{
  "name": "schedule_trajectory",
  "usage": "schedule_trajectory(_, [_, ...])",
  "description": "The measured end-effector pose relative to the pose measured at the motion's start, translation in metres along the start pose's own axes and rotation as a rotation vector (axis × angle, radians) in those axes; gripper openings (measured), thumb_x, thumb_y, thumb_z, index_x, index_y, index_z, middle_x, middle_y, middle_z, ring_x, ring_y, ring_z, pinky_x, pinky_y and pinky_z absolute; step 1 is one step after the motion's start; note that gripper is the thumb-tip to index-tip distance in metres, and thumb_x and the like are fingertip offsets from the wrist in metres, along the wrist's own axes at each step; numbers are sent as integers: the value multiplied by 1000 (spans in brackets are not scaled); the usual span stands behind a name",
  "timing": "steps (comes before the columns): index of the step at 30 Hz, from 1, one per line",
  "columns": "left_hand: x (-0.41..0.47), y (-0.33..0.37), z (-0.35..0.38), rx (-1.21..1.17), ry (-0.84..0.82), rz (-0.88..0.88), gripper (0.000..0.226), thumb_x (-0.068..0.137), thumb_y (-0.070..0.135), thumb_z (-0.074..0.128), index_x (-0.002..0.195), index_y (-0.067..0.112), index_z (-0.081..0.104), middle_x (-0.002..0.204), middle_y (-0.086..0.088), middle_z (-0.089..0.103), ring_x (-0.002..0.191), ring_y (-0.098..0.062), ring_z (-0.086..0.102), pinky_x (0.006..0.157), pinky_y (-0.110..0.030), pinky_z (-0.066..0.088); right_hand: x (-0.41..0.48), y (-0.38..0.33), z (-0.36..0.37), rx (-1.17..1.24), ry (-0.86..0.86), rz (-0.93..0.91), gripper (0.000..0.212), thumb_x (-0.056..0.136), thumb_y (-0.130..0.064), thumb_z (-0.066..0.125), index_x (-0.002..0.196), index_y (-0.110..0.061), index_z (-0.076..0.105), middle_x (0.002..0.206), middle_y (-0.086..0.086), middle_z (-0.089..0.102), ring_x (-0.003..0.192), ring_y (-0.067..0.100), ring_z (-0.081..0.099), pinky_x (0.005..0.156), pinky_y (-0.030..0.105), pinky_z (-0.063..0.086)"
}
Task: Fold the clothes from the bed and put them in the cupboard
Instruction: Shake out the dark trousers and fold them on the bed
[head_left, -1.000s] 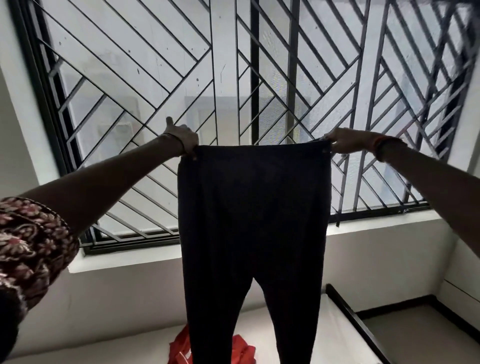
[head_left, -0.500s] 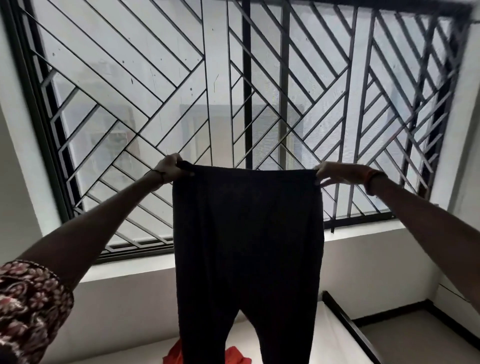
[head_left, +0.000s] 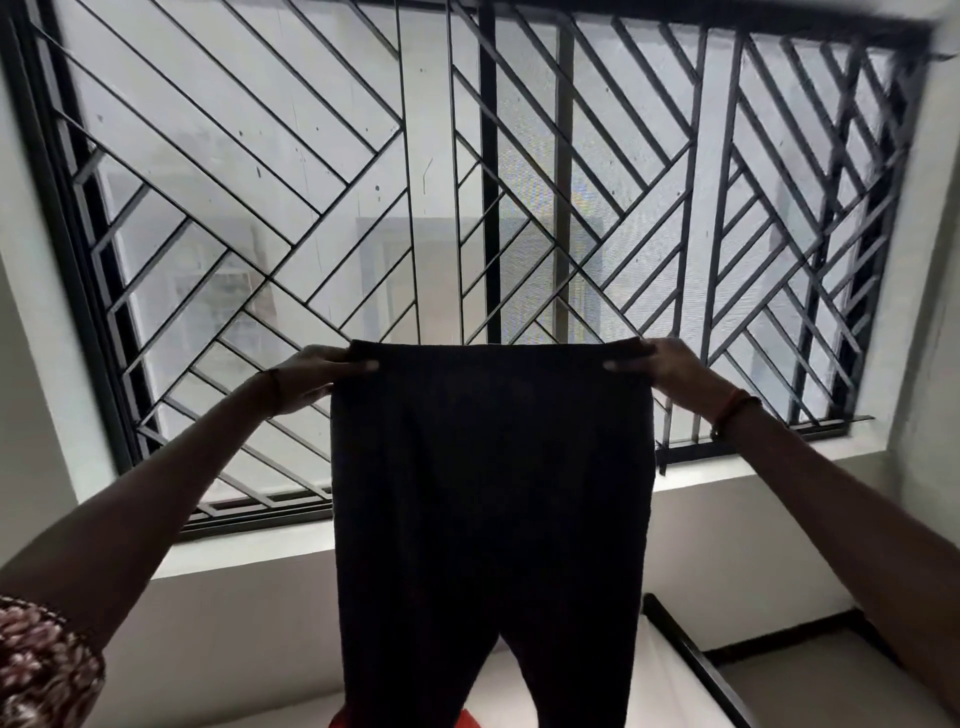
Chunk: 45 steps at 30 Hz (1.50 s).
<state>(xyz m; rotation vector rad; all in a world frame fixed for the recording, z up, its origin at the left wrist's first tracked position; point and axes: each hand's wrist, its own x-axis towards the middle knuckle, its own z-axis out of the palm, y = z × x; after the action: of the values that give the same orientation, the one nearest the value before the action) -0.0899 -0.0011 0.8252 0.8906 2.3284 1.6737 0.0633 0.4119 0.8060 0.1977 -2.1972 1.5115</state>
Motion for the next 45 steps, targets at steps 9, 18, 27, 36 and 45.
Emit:
schedule_trajectory(9, [-6,-1,-28,-47,-139,33,77,54,56,84,115,13,67,124,-4,64,117,-12,58,94,-31,43,10,-7,-12,340,-74,62,73,35,-40,96,94,-7,70,90,5,74,80,12,70,71,21,56])
schedule_trajectory(18, [8,10,-33,36,-41,-48,74,52,64,80,105,13,71,104,-2,72,99,-11,66,78,-22,50,20,-25,-7,252,-104,240,38,75,-32,76,91,2,68,82,9,73,68,12,70,62,21,57])
schedule_trajectory(27, [41,7,45,-117,309,-192,18,85,16,68,94,1,63,96,-10,65,73,-15,64,52,-20,56,49,3,69,-164,473,250,35,84,-18,64,56,-9,45,58,5,46,50,16,48,46,29,38])
schedule_trajectory(36, [42,47,116,-224,148,-5,30,87,7,64,112,-8,60,86,-9,65,78,-17,63,61,-22,57,53,-28,136,-269,437,123,33,88,-24,62,64,-1,56,70,16,53,70,23,52,60,32,34])
schedule_trajectory(45, [49,68,134,-136,178,92,44,77,18,75,101,-17,62,99,-30,65,91,-35,67,88,-50,53,58,-45,149,-164,372,125,41,88,-29,57,54,-11,44,71,9,53,77,20,51,65,29,36])
